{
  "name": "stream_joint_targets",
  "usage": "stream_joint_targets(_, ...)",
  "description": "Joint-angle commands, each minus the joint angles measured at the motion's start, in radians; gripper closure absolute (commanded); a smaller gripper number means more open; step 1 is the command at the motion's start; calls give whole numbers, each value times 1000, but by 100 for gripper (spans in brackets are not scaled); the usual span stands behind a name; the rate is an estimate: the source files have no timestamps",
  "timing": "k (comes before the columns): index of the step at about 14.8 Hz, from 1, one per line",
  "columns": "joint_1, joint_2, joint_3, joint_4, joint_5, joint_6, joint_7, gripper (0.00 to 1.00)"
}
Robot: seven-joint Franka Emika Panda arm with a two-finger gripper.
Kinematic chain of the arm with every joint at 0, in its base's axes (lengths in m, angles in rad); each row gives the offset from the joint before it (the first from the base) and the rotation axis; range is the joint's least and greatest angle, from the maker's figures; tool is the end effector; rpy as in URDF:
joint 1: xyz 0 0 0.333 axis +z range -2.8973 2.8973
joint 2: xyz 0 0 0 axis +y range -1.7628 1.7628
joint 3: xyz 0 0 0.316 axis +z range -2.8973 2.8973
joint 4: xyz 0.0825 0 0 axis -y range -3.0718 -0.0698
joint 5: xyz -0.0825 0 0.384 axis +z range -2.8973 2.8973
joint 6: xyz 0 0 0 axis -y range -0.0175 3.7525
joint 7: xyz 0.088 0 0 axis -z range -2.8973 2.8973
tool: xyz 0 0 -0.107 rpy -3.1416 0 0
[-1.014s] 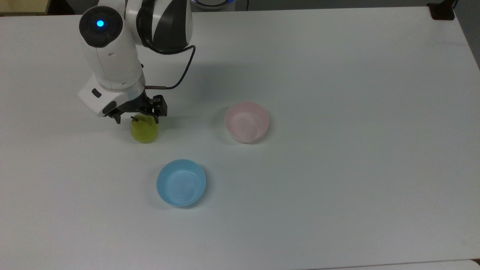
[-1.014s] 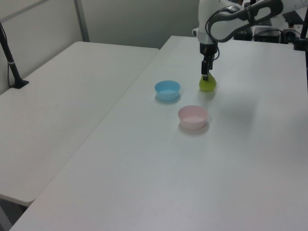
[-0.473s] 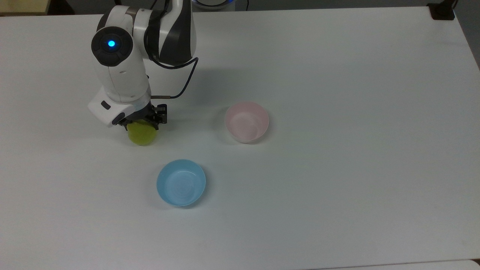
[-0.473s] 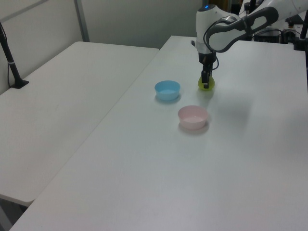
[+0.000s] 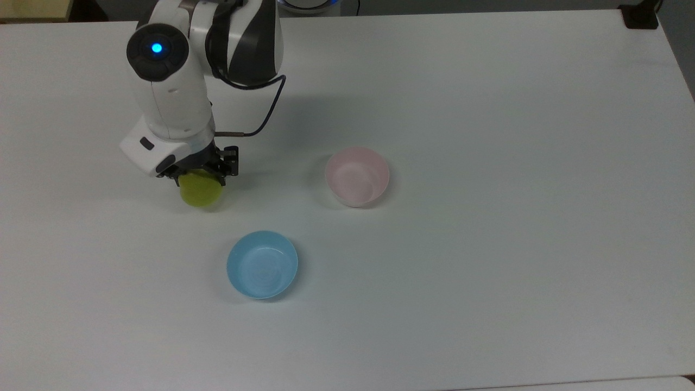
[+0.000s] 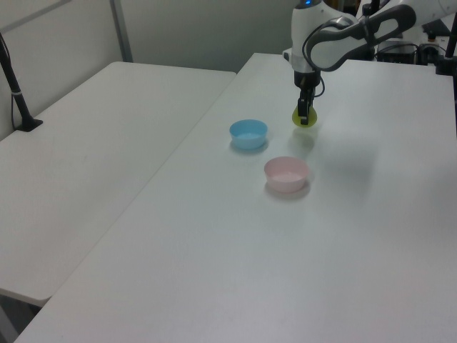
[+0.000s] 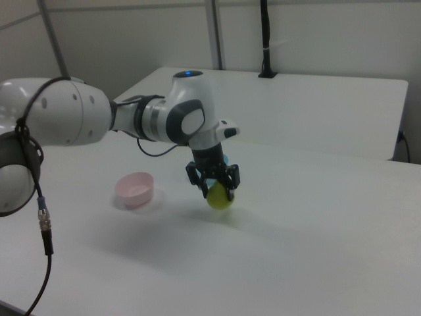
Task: Place the pear in the bowl
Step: 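Close the gripper on the pear and lift it, then carry the pear over the pink bowl and lower it inside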
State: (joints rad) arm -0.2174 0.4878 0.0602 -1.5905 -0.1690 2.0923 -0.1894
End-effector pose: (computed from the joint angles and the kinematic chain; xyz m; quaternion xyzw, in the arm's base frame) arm 0.6758 -0.1209 0.3541 0.9967 0.0540 -0.0026 0.0599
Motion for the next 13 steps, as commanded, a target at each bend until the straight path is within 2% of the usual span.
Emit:
stream_joint_targets(1,9,-93,-3,-17,-12,-75,-9,73)
stream_joint_targets(4,12,-165,3,-16,-10,-130,7,72)
stream_joint_targets(7,65,-196,3,-16,-9,-173,50,72)
stream_joint_targets(11,205,-224,3,-22,-14,-213,244,72)
stream_joint_targets(13,268,-232,3,-26,-14,-248,292,72)
